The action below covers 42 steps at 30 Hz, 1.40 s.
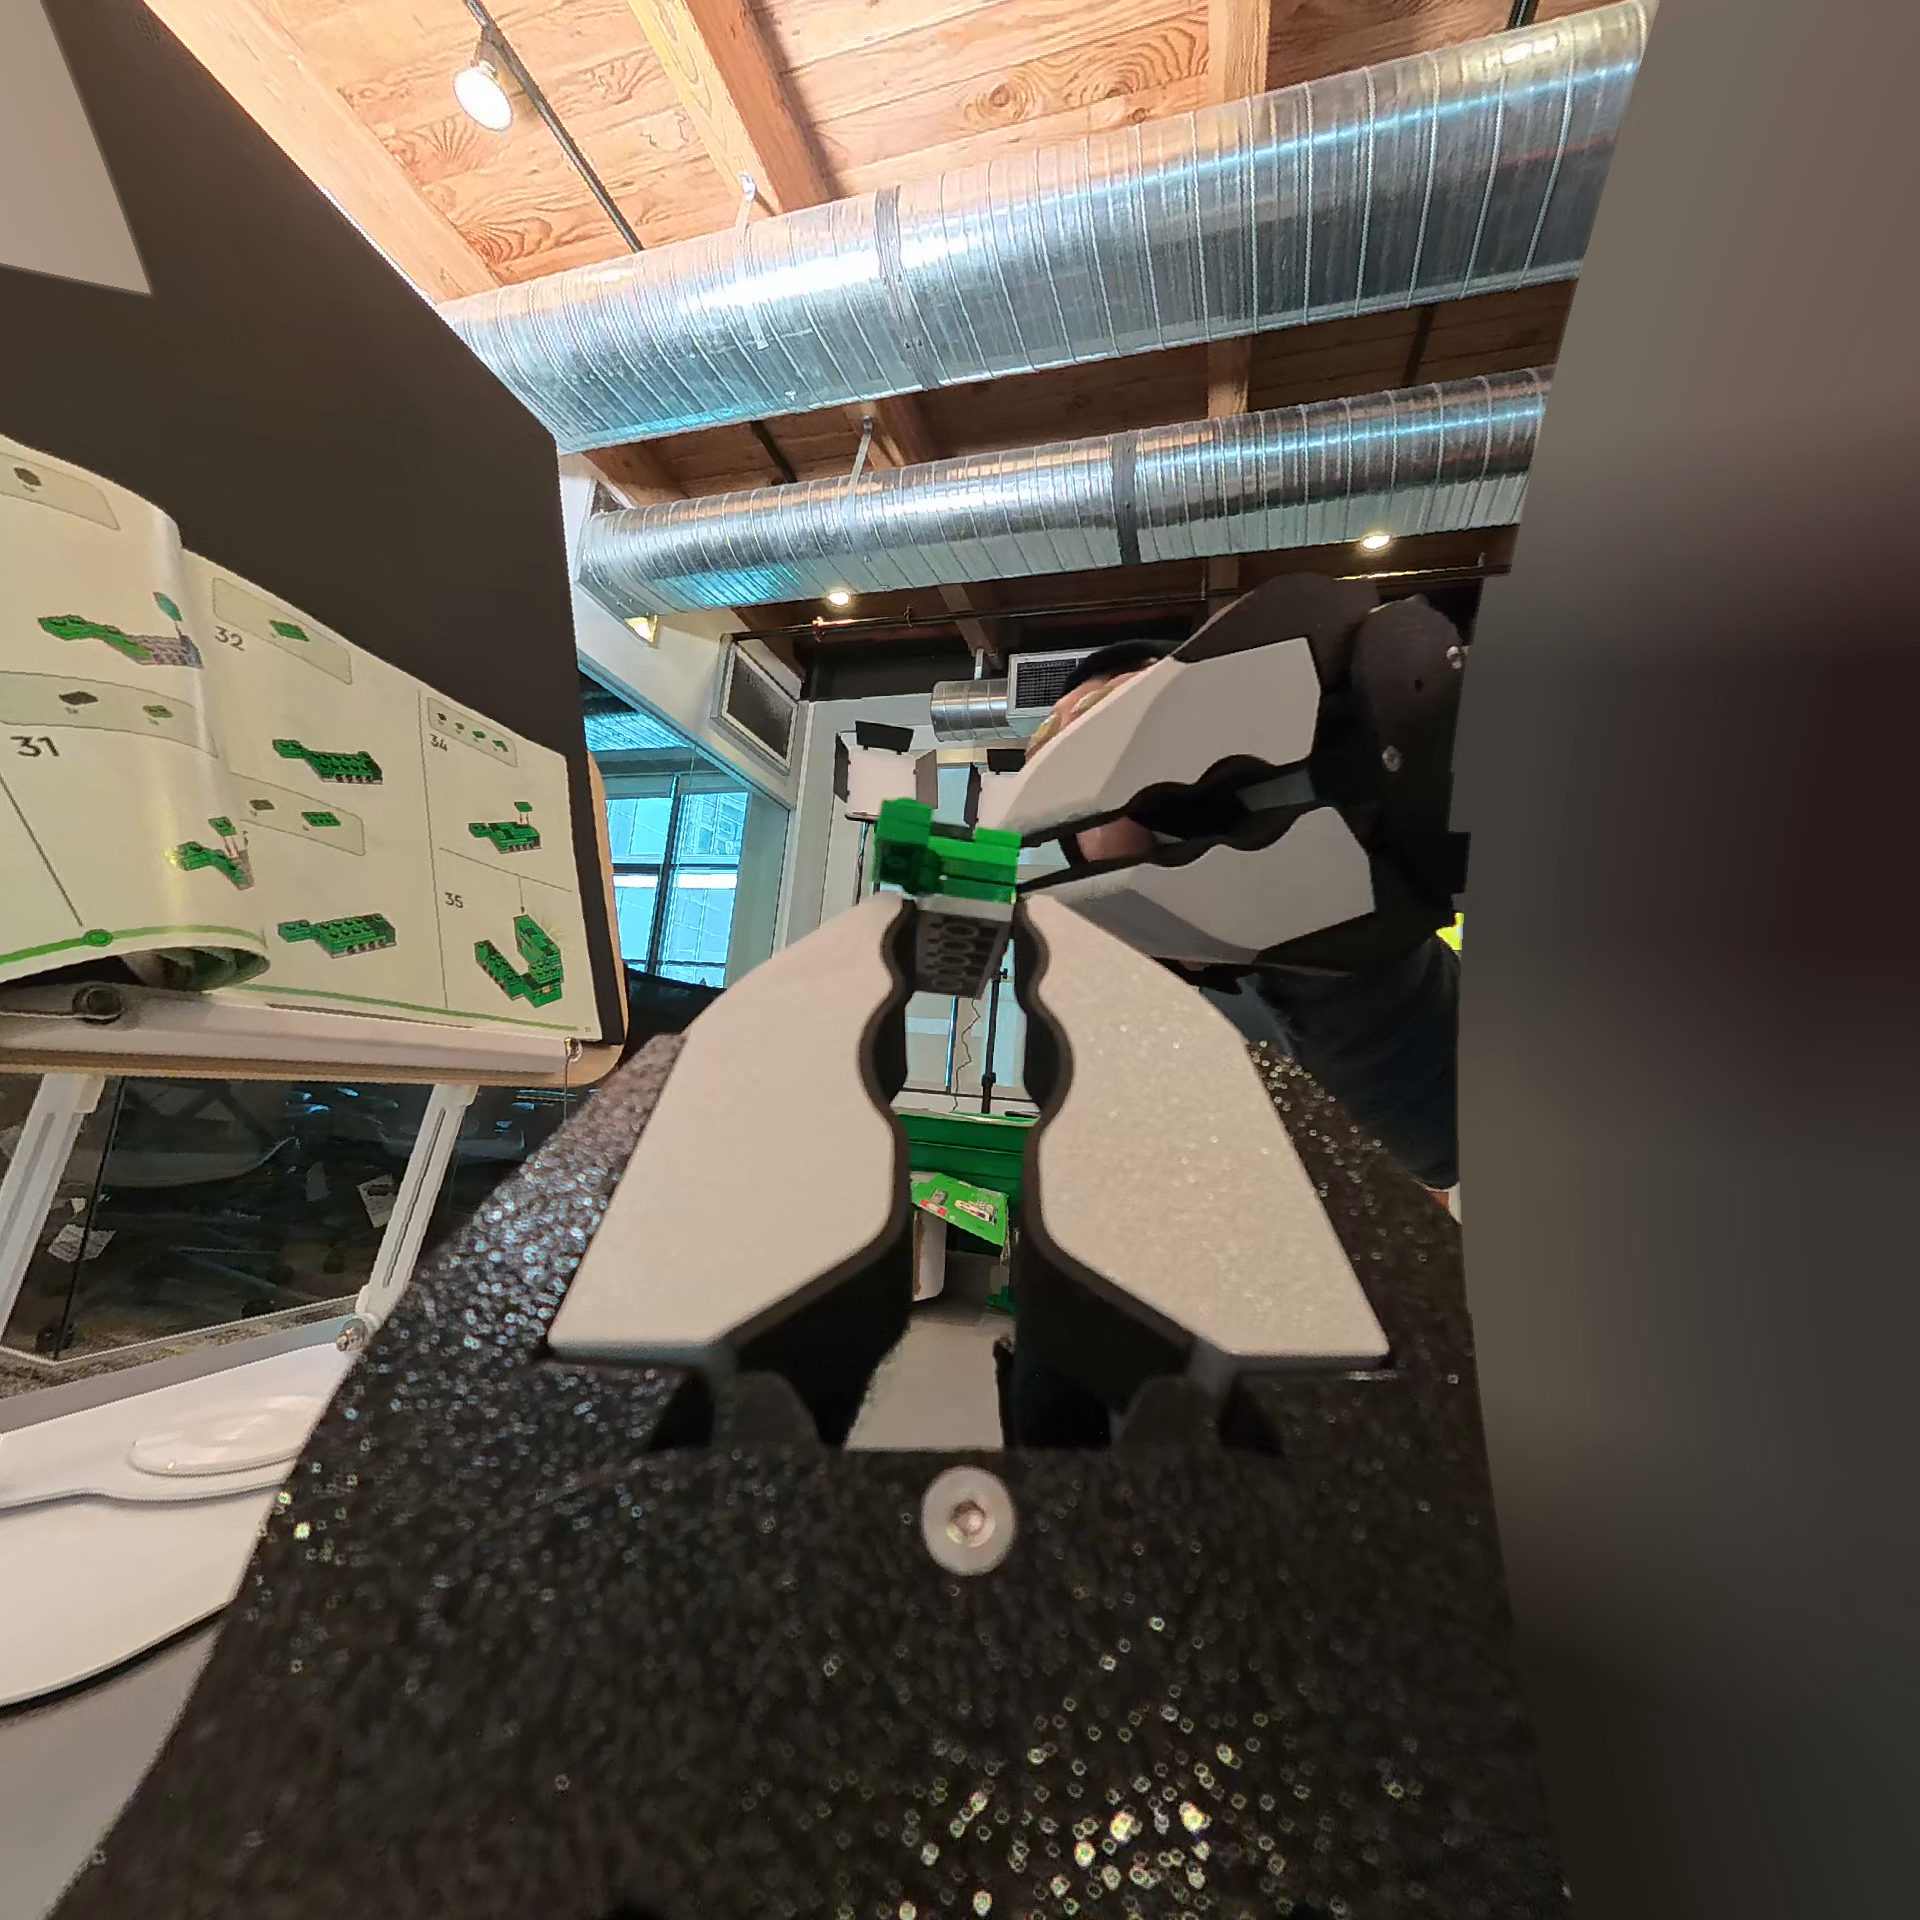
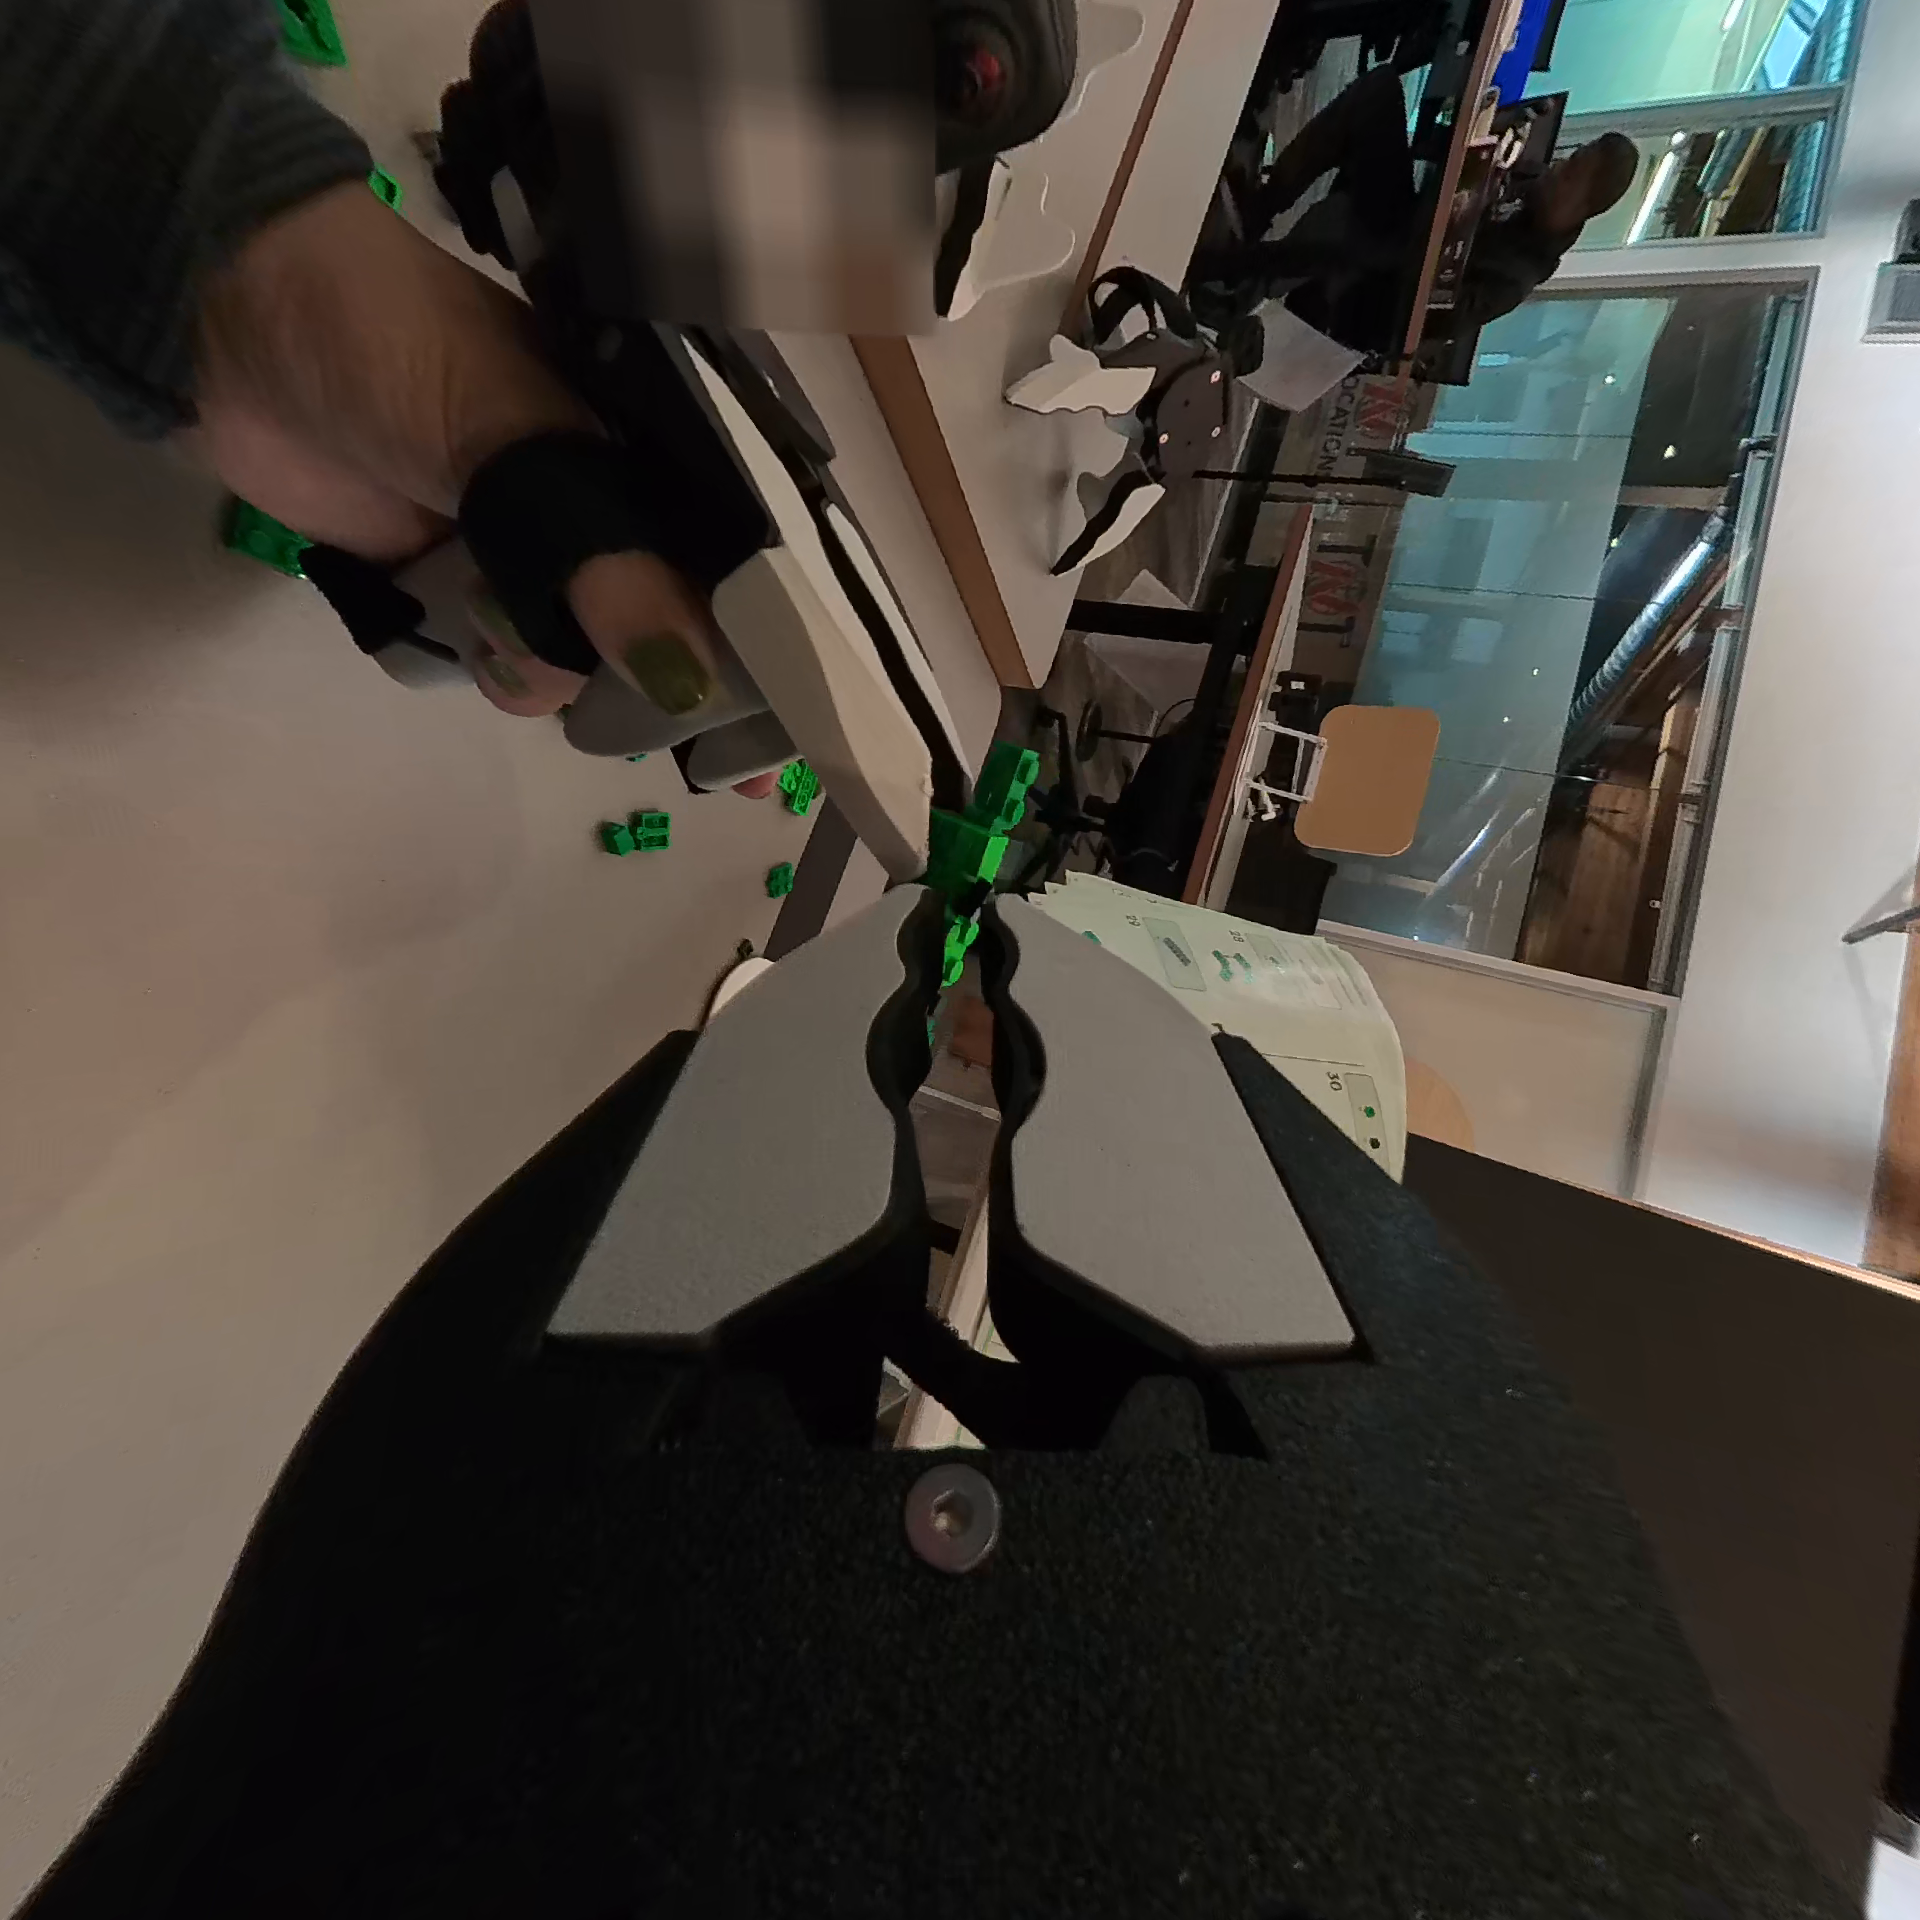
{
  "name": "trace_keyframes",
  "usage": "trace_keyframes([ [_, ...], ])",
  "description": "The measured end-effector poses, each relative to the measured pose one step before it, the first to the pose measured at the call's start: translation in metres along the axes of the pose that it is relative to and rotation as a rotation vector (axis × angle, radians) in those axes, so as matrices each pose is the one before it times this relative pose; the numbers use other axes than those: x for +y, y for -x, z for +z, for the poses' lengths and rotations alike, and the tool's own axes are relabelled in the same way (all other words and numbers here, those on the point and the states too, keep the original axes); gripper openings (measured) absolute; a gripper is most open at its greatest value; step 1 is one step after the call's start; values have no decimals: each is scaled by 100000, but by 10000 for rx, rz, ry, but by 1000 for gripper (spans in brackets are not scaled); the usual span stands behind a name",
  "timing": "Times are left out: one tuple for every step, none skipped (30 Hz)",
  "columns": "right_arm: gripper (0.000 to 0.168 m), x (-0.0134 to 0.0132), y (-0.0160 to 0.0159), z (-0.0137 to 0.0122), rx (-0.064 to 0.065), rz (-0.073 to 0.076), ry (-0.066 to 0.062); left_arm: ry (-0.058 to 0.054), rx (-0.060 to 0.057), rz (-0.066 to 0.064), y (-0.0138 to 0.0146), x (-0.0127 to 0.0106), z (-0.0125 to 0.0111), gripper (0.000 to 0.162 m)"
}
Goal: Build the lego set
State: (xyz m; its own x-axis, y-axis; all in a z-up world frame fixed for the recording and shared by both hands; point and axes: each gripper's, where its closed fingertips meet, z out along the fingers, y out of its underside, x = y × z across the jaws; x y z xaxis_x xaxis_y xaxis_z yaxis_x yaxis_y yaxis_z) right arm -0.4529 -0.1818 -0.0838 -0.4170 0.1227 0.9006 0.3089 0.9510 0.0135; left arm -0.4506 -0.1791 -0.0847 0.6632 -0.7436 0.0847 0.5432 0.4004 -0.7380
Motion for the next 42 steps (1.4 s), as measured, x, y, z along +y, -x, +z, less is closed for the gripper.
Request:
trace_keyframes([
  [6, -2, 8, 22, -31, 45, -36, -2, 9, -27, -2, 1, -5, 17],
  [6, 1, 14, 22, -17, 48, -36, -10, 10, -46, 5, 1, 0, 17],
  [7, 10, 26, 31, -17, 24, -39, -5, 17, -68, 3, 26, 6, 17],
  [7, 29, 16, 22, 5, -31, -31, -4, 24, -86, 18, 28, 10, 17],
  [7, -1, 3, 7, 55, -101, -45, -24, 30, -94, -2, 5, 12, 17],
  [7, -20, -8, -7, 93, -168, -54, -34, 39, -105, -13, -1, 0, 17],
  [7, -14, 4, -6, 103, -187, -38, -21, 40, -119, -3, 8, 2, 17],
  [7, 15, 19, 3, 102, -181, -14, -4, 35, -134, 15, 33, 12, 17],
  [7, -6, 8, -3, 120, -187, -30, -19, 49, -144, -1, 13, 10, 17],
  [7, -8, 2, -10, 132, -207, -27, -35, 49, -139, -5, -10, -9, 17],
  [7, -25, 16, -6, 135, -220, -26, -27, 52, -148, 2, 8, 12, 17],
  [7, 3, 10, -3, 130, -219, -20, -20, 46, -146, 13, 22, -1, 17],
  [7, -14, -3, -5, 144, -206, -37, -28, 38, -136, 23, 5, -1, 17],
  [6, -24, 4, -4, 110, -150, -63, -16, 52, -144, 1, 20, 7, 17],
  [7, -3, 35, -10, 47, -40, -51, 4, 56, -170, 14, 47, -12, 17],
  [6, -6, 39, -7, -5, 54, -53, 9, 59, -152, 1, 46, 3, 17],
  [6, -44, 7, -34, -33, 110, -89, 1, 72, -114, -46, 34, 7, 17],
  [6, -43, 18, -62, -71, 132, -93, 4, 79, -111, -52, 38, 21, 17],
  [6, -42, -5, -69, -81, 159, -110, 5, 93, -110, -77, 30, 39, 17],
  [6, -77, -19, -72, -89, 191, -136, -7, 103, -101, -93, 9, 24, 17],
  [6, -18, 17, -65, -119, 208, -95, 6, 72, -73, -61, 28, 23, 17],
  [7, -1, 22, -39, -120, 196, -70, 29, 35, -35, -31, 51, 31, 17],
  [7, 12, 36, -36, -108, 163, -72, 37, 26, -27, -22, 59, 21, 17],
  [7, -1, 20, -31, -93, 147, -63, 35, 29, -47, -17, 60, 18, 17],
  [7, -3, 38, -17, -86, 141, -53, 53, 29, -48, -16, 78, 29, 17],
  [7, 0, 33, -2, -72, 115, -32, 47, 20, -33, -5, 98, 44, 17],
  [8, -6, 0, -21, -42, 87, -23, -3, 25, -39, -16, 27, 16, 17],
  [8, -17, -25, -18, -23, 71, -24, -14, 29, -35, -19, -4, 8, 17],
  [8, -4, -6, -4, -23, 65, -13, 8, 13, -11, -3, 23, 13, 17],
  [8, 11, -19, -14, -12, 64, -10, 21, 1, -3, 6, 24, 13, 17],
  [8, 12, 1, -10, -10, 51, -11, 20, -5, 3, 7, 35, 8, 17],
  [9, 19, -14, -19, -2, 54, -14, 10, -4, 4, 6, 21, 16, 17],
  [9, -8, -2, -29, -11, 71, -27, 3, 15, -9, -12, 14, 12, 17],
  [8, 6, 11, -27, -26, 83, -22, 10, 21, -17, -17, 25, 12, 17],
  [9, 16, 4, -45, -22, 92, -5, 11, 9, -2, -10, 15, 9, 17],
  [8, 38, -11, -46, -19, 112, 0, 4, 0, 9, -3, 12, 15, 17],
  [9, 15, -37, -69, -15, 125, -7, 5, 7, 5, -10, 13, 2, 17],
  [9, 37, -75, -84, 8, 157, -1, -7, 6, 4, -9, -18, -5, 17],
  [9, 39, -85, -93, -4, 229, 8, -18, 3, 11, -3, -33, -15, 17],
  [9, 28, -68, -105, -51, 362, -11, -24, 18, 17, -36, -45, -19, 17],
  [7, -12, -41, -112, -133, 663, -42, -20, 13, 21, -34, -47, -2, 17],
  [2, -36, -29, -98, -244, 1052, -70, 1, 7, 31, -15, -12, -6, 17],
])
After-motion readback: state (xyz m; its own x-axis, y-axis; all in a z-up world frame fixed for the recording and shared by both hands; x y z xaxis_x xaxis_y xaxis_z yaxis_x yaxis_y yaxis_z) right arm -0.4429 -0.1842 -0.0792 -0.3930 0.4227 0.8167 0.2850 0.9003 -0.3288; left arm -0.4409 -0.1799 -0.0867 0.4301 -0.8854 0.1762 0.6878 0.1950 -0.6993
